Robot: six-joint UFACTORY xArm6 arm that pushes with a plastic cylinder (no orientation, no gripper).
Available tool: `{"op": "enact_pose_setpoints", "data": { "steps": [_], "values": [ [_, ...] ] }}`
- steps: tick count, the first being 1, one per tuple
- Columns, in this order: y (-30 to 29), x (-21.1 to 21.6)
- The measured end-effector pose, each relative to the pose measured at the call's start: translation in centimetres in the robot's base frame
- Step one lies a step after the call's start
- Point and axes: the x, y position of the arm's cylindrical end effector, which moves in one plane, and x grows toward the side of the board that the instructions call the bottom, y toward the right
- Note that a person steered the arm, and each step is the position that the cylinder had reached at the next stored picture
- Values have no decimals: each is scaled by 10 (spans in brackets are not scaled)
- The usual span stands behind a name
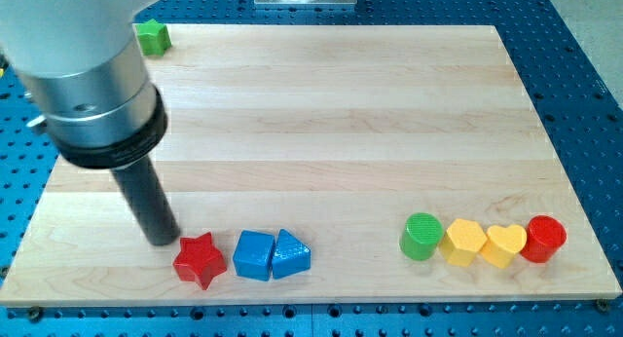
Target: Slide the red star diagonally top left to the blue cube
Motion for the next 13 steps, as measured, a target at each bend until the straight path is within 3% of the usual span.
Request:
{"op": "enact_pose_setpoints", "data": {
  "steps": [1,2,3,5,6,7,9,10,12,13],
  "values": [
    [-2,13],
    [39,56],
    [131,44],
    [31,-49],
    [45,-7],
    [107,22],
    [111,-117],
    [123,-110],
    [92,-187],
    [81,-130]
  ]
}}
